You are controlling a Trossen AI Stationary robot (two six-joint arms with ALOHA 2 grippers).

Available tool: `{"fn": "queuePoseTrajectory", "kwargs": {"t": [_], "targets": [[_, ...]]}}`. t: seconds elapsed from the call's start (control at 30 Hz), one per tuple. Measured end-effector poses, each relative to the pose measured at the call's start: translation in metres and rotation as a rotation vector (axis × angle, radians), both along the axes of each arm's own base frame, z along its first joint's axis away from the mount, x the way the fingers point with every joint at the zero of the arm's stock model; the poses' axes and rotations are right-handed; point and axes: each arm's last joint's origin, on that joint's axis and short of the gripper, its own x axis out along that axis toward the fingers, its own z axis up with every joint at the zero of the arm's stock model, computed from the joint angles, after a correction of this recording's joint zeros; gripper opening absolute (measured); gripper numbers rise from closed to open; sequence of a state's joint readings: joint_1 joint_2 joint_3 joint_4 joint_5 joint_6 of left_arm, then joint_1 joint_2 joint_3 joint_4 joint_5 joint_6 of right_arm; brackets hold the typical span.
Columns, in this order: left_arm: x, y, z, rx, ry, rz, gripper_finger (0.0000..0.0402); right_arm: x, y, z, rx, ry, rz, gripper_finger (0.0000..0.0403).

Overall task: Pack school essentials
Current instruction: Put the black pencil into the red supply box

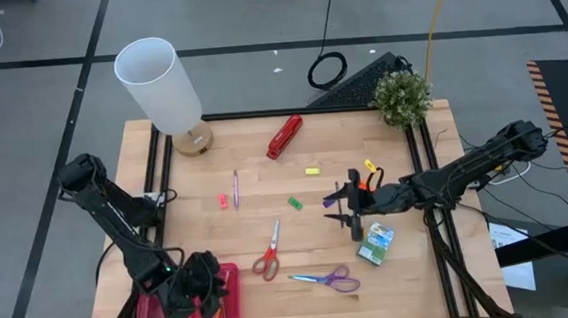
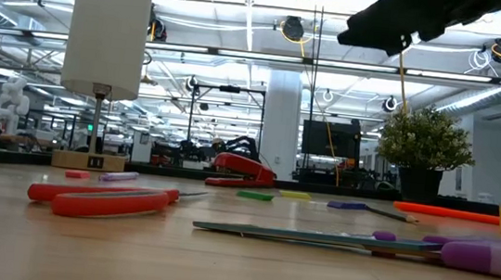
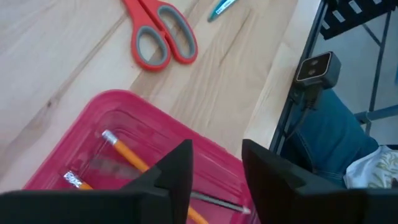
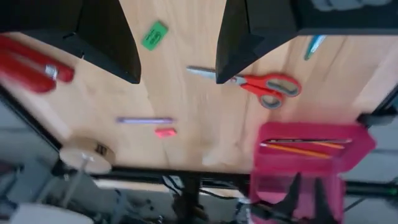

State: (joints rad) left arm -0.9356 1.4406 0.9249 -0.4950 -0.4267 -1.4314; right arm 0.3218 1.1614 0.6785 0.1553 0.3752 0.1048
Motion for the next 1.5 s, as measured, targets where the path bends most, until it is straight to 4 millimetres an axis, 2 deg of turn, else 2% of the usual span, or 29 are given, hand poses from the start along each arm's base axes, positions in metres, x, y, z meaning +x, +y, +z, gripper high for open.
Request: {"fn": "queuePoseTrajectory", "kwargs": {"t": [0.27,0.47,0.63,0.77,0.93,1.03,1.2,1.5], "targets": [[0.006,0.005,0.000,0.082,-0.040,-0.023,0.0157,0.001,-0.007,-0.020,0.119,0.111,-0.205,0.0239],[0.016,0.015,0.001,0.212,-0.099,-0.032,0.0152,0.004,-0.031,-0.045,0.336,0.237,-0.478,0.0264],[0.024,0.024,0.003,0.333,-0.160,0.005,0.0152,0.004,-0.047,-0.066,0.434,0.398,-0.558,0.0274],[0.028,0.030,0.004,0.413,-0.195,0.037,0.0152,0.006,-0.052,-0.076,0.478,0.471,-0.558,0.0270],[0.033,0.035,0.005,0.459,-0.201,0.045,0.0152,0.001,-0.050,-0.085,0.496,0.555,-0.619,0.0258],[0.034,0.037,0.005,0.483,-0.207,0.051,0.0152,-0.005,-0.042,-0.093,0.475,0.605,-0.682,0.0253],[0.038,0.041,0.006,0.516,-0.216,0.063,0.0152,-0.001,-0.023,-0.103,0.427,0.566,-0.681,0.0247],[0.043,0.045,0.007,0.525,-0.232,0.076,0.0152,-0.001,-0.013,-0.110,0.396,0.550,-0.702,0.0230]]}}
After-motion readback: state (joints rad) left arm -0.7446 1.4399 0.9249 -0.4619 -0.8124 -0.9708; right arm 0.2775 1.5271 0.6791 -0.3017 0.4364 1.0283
